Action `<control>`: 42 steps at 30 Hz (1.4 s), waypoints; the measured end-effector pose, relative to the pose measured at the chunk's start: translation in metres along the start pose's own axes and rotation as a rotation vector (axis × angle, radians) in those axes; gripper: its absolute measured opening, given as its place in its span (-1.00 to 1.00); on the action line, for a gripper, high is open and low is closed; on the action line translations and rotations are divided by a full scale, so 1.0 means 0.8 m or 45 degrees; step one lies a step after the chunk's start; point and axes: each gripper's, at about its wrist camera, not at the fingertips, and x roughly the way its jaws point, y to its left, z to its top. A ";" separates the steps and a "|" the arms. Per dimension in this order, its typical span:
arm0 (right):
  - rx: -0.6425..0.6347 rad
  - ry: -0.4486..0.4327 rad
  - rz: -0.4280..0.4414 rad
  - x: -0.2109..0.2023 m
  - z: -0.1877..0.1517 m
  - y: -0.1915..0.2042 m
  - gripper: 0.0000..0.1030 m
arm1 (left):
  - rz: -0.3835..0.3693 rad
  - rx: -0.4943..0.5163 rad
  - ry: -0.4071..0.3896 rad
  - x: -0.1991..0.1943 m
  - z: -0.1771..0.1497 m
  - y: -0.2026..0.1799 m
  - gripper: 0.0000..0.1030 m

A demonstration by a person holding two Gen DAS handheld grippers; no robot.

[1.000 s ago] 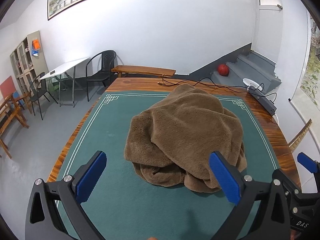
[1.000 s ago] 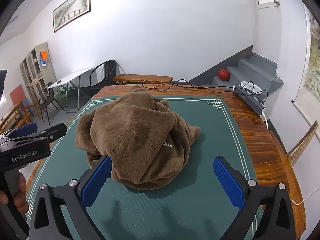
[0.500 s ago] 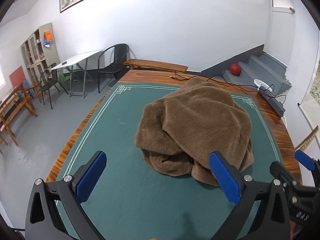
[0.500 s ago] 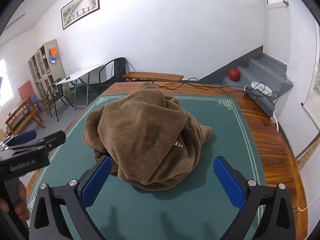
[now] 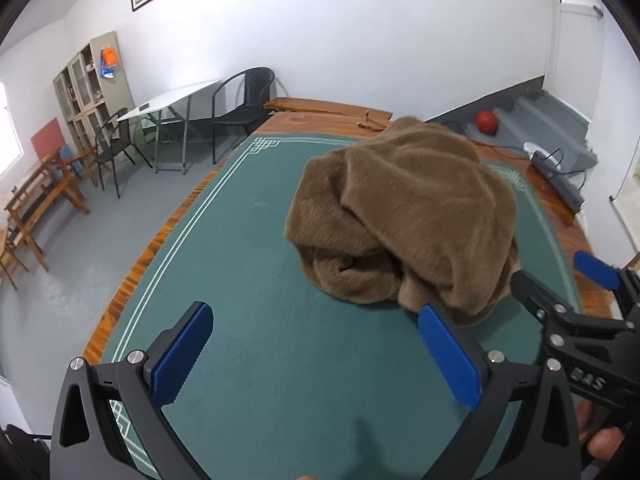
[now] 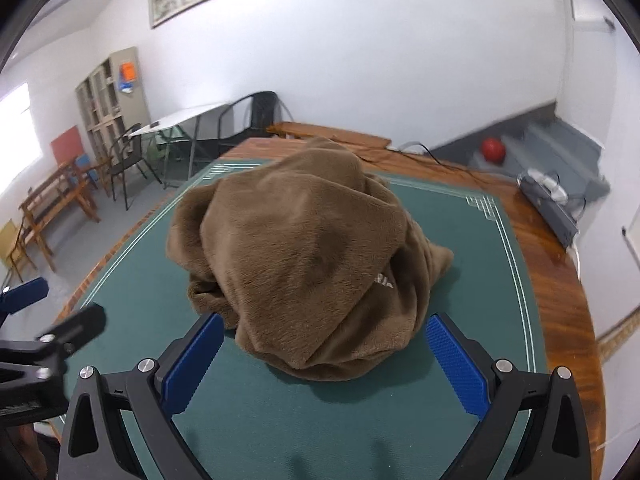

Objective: Fold clothes
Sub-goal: 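Move both grippers toward the crumpled brown fleece blanket, then grasp an edge of the brown blanket with the right gripper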

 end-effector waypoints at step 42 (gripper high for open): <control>0.253 0.060 0.067 0.026 -0.031 -0.064 1.00 | -0.080 -0.232 0.253 0.092 -0.019 0.082 1.00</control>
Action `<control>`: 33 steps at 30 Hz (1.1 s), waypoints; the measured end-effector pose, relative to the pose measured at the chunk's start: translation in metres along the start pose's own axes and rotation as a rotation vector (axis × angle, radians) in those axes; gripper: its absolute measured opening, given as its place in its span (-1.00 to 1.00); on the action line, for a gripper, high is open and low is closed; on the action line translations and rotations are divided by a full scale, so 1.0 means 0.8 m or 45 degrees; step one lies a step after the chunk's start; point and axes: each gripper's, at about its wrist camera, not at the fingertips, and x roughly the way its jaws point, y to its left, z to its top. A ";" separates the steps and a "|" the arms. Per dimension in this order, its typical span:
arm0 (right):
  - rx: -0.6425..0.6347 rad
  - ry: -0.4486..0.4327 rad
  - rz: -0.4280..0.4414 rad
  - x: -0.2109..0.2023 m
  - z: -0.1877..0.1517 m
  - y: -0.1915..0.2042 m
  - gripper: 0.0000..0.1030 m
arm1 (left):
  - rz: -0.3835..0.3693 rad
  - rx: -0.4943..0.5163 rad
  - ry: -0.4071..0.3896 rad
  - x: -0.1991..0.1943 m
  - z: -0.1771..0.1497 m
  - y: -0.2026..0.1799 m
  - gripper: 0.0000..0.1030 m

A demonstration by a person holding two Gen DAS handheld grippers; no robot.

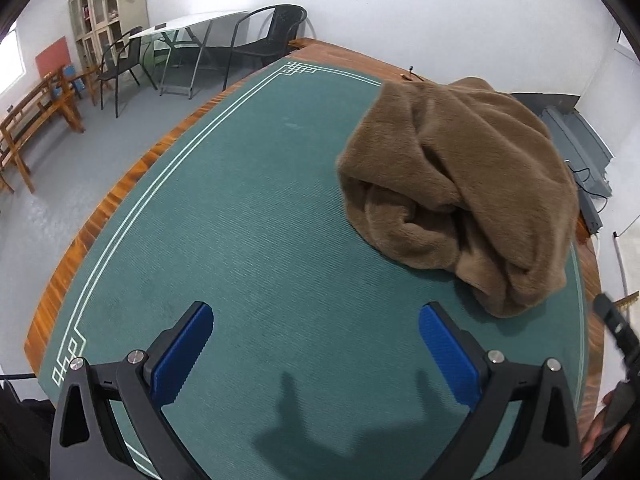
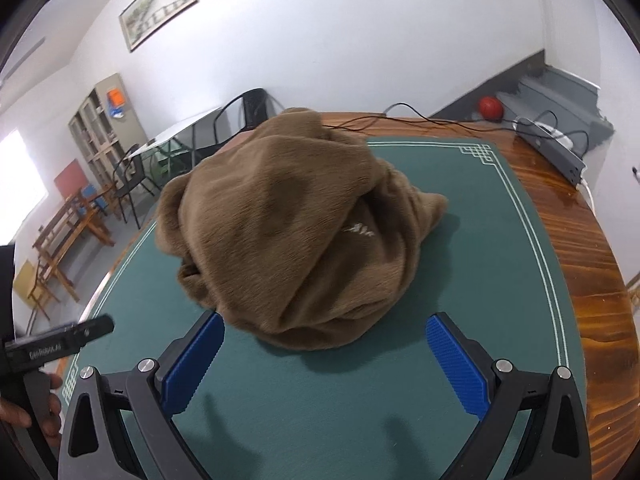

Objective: Fold clothes
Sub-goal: 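Grasp an edge of the brown blanket with the right gripper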

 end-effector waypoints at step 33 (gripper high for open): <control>-0.283 0.287 0.682 0.108 0.030 0.145 -0.80 | -0.019 -0.020 -0.070 0.008 0.086 0.081 1.00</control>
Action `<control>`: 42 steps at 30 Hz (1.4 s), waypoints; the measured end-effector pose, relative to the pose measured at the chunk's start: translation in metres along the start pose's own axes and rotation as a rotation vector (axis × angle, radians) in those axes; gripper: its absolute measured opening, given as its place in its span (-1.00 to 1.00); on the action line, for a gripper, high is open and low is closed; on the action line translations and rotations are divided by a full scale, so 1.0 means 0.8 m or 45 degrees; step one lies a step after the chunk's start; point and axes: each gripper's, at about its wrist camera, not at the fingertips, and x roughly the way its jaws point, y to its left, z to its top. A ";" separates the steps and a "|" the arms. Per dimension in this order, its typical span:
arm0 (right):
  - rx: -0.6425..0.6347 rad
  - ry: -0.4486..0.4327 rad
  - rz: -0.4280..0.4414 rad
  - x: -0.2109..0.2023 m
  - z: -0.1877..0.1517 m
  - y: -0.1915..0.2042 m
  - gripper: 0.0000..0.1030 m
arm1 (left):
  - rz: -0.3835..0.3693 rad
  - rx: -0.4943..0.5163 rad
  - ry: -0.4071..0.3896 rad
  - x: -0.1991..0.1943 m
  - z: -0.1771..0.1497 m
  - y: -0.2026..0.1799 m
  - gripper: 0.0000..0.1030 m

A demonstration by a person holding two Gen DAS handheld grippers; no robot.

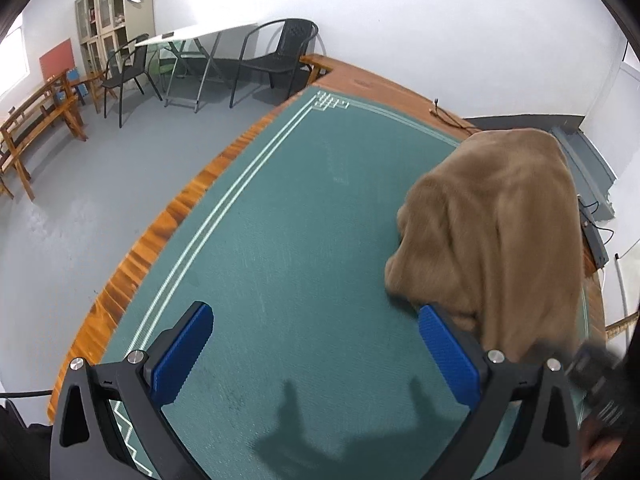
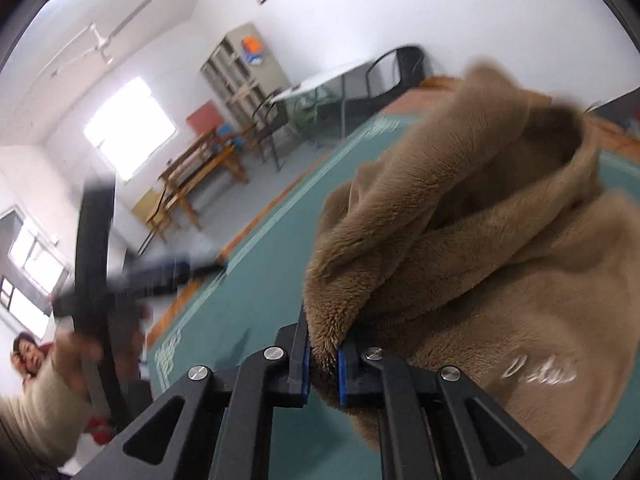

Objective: Fold clothes
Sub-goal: 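Grasp an edge of the brown blanket with the right gripper, then lift the blanket with the right gripper while the left gripper grasps another edge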

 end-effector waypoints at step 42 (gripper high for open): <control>0.317 -0.256 0.187 0.001 0.143 0.015 0.56 | -0.070 -0.126 -0.010 -0.032 -0.019 0.041 1.00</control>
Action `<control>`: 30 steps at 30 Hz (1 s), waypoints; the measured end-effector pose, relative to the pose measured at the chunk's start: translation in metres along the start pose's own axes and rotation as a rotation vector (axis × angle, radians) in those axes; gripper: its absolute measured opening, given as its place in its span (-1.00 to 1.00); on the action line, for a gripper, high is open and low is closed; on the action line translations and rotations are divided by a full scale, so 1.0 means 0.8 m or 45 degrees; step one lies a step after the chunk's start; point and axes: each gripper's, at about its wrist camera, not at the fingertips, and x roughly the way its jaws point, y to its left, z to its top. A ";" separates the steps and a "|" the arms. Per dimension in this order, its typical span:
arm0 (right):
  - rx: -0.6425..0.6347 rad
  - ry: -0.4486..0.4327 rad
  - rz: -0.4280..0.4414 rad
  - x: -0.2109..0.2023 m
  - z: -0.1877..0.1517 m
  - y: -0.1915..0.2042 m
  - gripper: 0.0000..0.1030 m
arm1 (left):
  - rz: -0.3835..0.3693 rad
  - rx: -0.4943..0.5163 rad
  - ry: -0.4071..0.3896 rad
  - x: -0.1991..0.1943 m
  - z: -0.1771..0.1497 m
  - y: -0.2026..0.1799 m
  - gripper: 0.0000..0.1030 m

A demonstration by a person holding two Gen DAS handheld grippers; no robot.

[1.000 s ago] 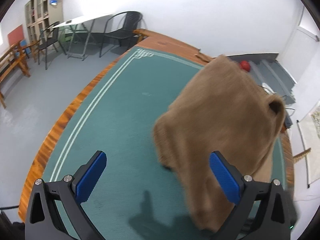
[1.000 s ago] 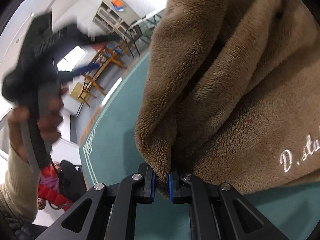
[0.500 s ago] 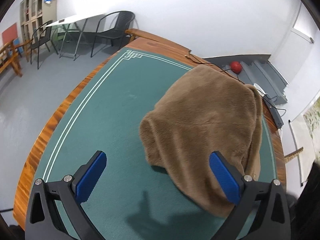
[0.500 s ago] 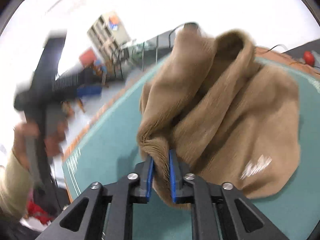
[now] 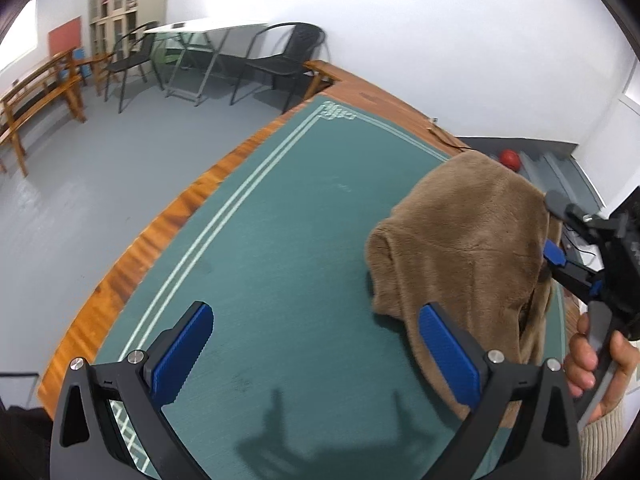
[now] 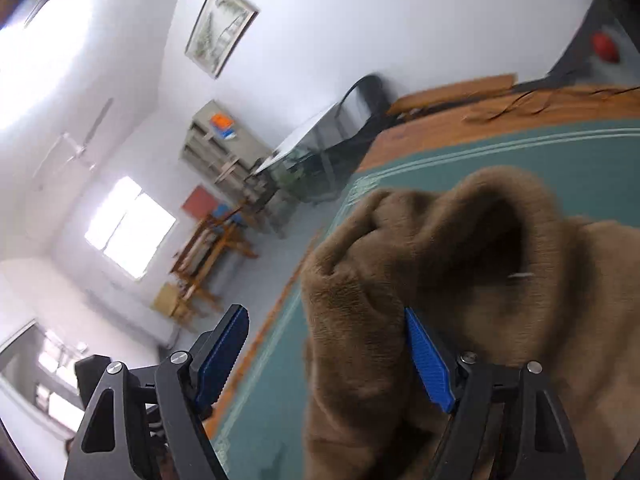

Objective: Fold clothes
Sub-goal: 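Lift the blanket with the right gripper while the left gripper grasps another edge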

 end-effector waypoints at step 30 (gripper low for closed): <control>0.169 -0.171 -0.758 -0.129 0.005 -0.166 0.56 | -0.149 0.298 0.032 0.082 0.073 -0.174 1.00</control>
